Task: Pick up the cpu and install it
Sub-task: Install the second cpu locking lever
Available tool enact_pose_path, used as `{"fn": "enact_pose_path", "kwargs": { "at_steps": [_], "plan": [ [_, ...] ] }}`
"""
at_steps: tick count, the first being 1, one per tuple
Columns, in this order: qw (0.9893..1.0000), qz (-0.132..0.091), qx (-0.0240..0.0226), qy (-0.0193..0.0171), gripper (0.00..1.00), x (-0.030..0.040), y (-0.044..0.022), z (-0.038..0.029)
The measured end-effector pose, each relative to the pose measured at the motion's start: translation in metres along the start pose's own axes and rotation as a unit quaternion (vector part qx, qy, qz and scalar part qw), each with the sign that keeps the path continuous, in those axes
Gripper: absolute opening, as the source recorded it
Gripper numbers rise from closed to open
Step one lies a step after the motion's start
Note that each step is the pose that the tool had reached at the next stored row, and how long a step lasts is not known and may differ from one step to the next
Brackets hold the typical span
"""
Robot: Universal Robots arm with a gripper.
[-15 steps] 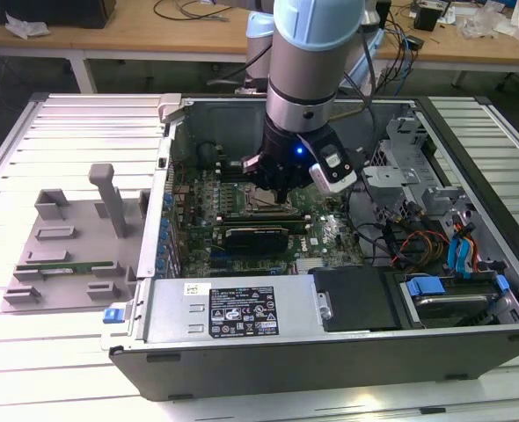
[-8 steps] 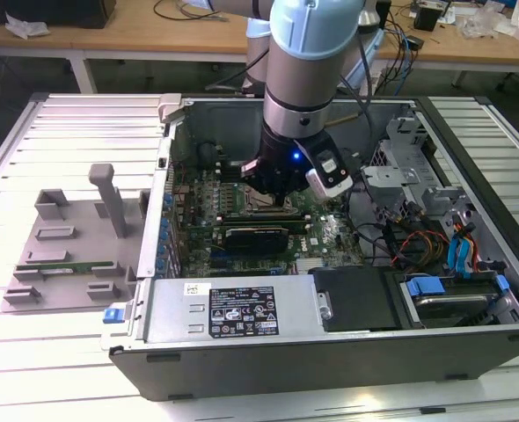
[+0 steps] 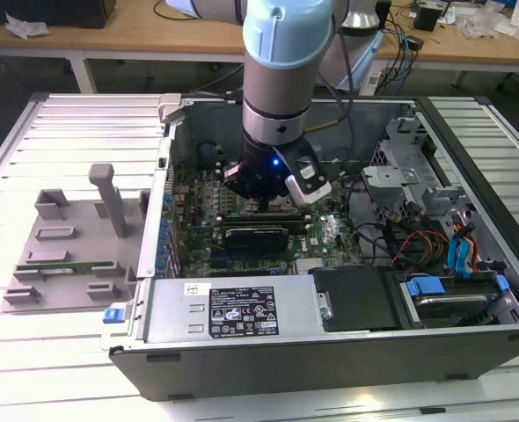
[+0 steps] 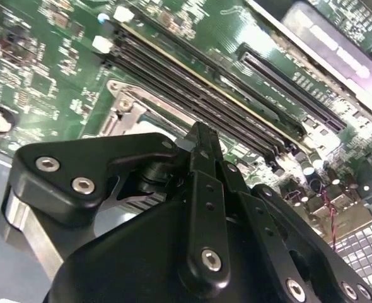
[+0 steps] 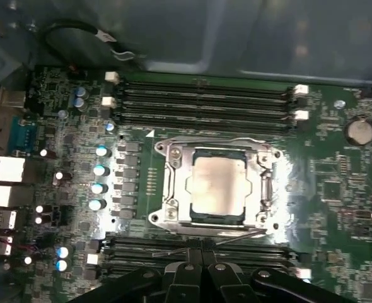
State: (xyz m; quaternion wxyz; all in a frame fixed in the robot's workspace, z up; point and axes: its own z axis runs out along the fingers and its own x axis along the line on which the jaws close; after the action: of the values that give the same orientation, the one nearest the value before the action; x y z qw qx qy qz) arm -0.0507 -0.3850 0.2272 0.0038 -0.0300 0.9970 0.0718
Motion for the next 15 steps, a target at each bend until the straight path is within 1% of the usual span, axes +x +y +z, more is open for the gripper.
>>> {"fn": "enact_pose_path", "kwargs": {
  "at_steps": [2,5,9,10,11,13,15],
  "plan": [
    [1.0000,0.000,0.0000,0.0000,0.11,0.0056,-0.0005,0.0059],
    [1.0000,0.000,0.0000,0.0000,0.11,0.0106,-0.0008,0.0102],
    [1.0000,0.000,-0.0007,0.0000,0.11,0.0187,-0.0008,0.0131],
    [1.0000,0.000,-0.0016,-0.0001,0.11,0.0230,-0.0006,0.0142],
    [1.0000,0.000,-0.0023,-0.0001,0.11,0.0256,-0.0006,0.0149],
    [1.0000,0.000,-0.0032,-0.0002,0.11,0.0284,-0.0006,0.0158],
    [1.0000,0.000,-0.0038,-0.0002,0.11,0.0329,-0.0005,0.0185]
  ]
}}
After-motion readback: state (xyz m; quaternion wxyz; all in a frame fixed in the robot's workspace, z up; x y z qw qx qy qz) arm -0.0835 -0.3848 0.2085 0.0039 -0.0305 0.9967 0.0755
